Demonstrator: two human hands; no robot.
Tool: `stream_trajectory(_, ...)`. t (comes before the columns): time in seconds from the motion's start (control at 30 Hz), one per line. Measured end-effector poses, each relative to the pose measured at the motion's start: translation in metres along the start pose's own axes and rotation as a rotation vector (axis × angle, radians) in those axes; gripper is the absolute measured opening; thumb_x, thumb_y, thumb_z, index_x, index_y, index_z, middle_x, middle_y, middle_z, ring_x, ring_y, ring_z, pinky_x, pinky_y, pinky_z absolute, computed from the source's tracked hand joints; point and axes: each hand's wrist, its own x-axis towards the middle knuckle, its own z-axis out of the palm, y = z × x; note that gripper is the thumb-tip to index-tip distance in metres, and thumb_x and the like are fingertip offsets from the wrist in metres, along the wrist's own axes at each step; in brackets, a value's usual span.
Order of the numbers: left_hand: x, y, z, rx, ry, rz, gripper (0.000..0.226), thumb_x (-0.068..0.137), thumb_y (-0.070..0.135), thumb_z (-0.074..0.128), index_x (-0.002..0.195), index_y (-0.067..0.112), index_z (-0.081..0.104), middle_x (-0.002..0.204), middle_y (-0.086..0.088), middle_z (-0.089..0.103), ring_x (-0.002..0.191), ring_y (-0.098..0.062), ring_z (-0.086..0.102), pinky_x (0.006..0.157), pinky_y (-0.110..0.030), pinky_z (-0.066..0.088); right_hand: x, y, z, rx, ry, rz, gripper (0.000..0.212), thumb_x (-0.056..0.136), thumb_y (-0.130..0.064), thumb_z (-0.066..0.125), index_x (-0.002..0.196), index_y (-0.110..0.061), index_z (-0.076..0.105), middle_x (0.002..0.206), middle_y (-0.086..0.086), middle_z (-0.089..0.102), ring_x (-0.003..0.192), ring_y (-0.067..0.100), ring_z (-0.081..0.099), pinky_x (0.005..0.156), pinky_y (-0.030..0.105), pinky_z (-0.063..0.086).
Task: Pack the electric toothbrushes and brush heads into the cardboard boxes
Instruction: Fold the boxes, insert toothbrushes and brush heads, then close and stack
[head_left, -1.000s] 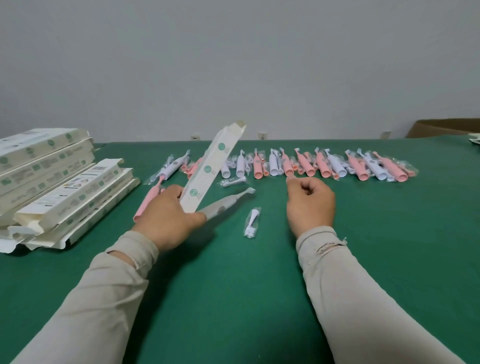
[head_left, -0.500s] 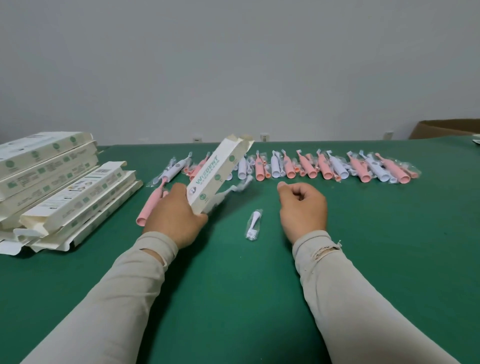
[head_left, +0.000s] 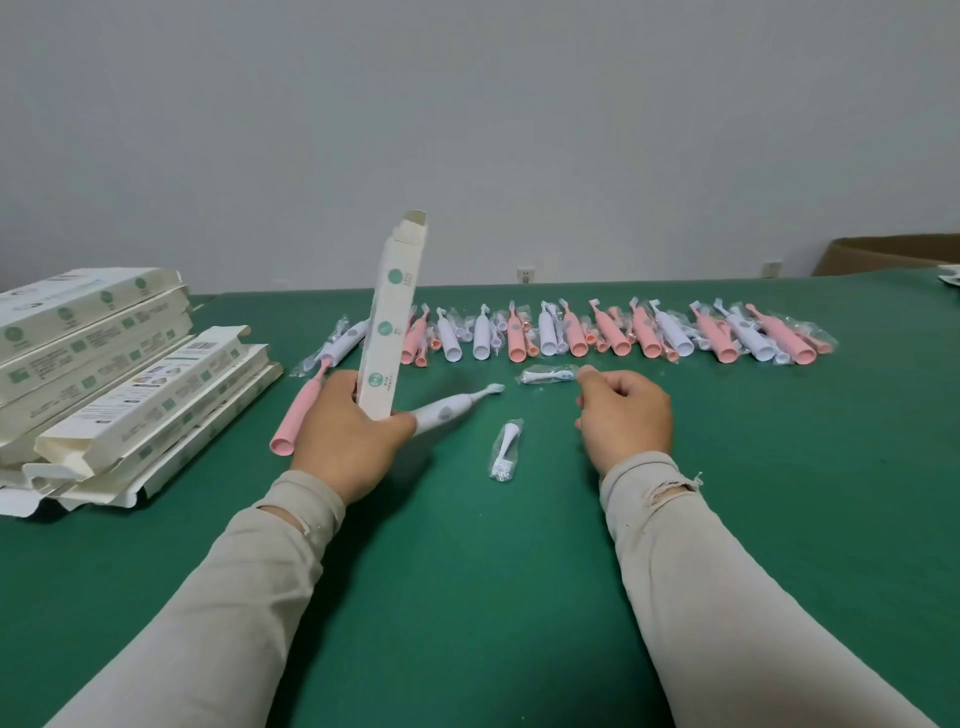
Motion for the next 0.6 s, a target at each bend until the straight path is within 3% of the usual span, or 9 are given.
stream_trajectory(0.07, -0.001, 0.001, 0.001, -0.259, -0.056, -0.053, 0.028, 0.075, 0.024, 0.077, 0.086, 0.015, 0.052, 0.075, -0.002, 0.058, 0.06, -0.017, 0.049, 0.052, -0.028, 0.037, -0.001, 0.0, 0.001, -0.025, -0.071, 0.019, 0.025, 0.09, -0.025, 0.064, 0.067, -0.017, 0.061, 0.065, 0.001, 0.066, 0.055, 0.015, 0.06, 0.052, 0.024, 0.041)
stream_trajectory(0.17, -0.003, 0.004, -0.002, -0.702, -0.119, -0.129, 0.023, 0.081, 0.007, 0.074, 0.089, 0.012, 0.053, 0.071, -0.004, 0.052, 0.053, -0.014, 0.048, 0.042, -0.028, 0.035, -0.007, -0.001, 0.006, -0.025, -0.184, 0.028, 0.022, 0.092, -0.025, 0.064, 0.072, -0.015, 0.064, 0.062, -0.005, 0.07, 0.042, 0.005, 0.056, 0.04, 0.019, 0.039)
stream_trajectory(0.3, -0.009, 0.011, -0.003, -0.867, -0.223, -0.137, 0.03, 0.078, 0.007, 0.075, 0.102, 0.013, 0.057, 0.075, -0.001, 0.057, 0.056, -0.01, 0.052, 0.043, -0.025, 0.036, -0.012, -0.007, 0.011, 0.231, -0.361, 0.155, 0.025, 0.096, -0.034, 0.064, 0.091, -0.009, 0.064, 0.075, 0.002, 0.073, 0.047, 0.011, 0.059, 0.035, 0.021, 0.035)
stream_trajectory(0.43, -0.016, 0.009, 0.0, -0.568, -0.338, 0.005, 0.041, 0.068, 0.03, 0.076, 0.1, 0.012, 0.058, 0.086, -0.016, 0.061, 0.062, -0.011, 0.054, 0.048, -0.026, 0.042, -0.019, -0.012, 0.012, 0.546, -0.513, 0.28, 0.016, 0.101, -0.018, 0.056, 0.105, -0.003, 0.057, 0.08, 0.011, 0.074, 0.047, 0.012, 0.057, 0.035, 0.021, 0.035)
stream_trajectory(0.53, -0.014, 0.0, 0.0, -0.074, -0.22, 0.214, 0.046, 0.072, 0.068, 0.071, 0.088, 0.029, 0.05, 0.075, 0.009, 0.055, 0.063, 0.001, 0.05, 0.056, -0.022, 0.036, -0.016, -0.016, 0.008, 0.426, -0.377, 0.172, 0.019, 0.103, -0.018, 0.053, 0.097, -0.002, 0.064, 0.084, 0.02, 0.072, 0.043, 0.011, 0.049, 0.039, 0.023, 0.04)
stream_trajectory(0.6, -0.013, -0.004, -0.004, 0.148, -0.112, 0.283, 0.061, 0.068, 0.089, 0.048, 0.1, 0.037, 0.047, 0.082, 0.018, 0.054, 0.072, 0.001, 0.053, 0.06, -0.028, 0.039, -0.013, -0.019, 0.001, 0.371, -0.226, 0.086, 0.024, 0.101, -0.022, 0.052, 0.088, -0.007, 0.066, 0.082, 0.021, 0.071, 0.042, 0.012, 0.048, 0.042, 0.025, 0.042)
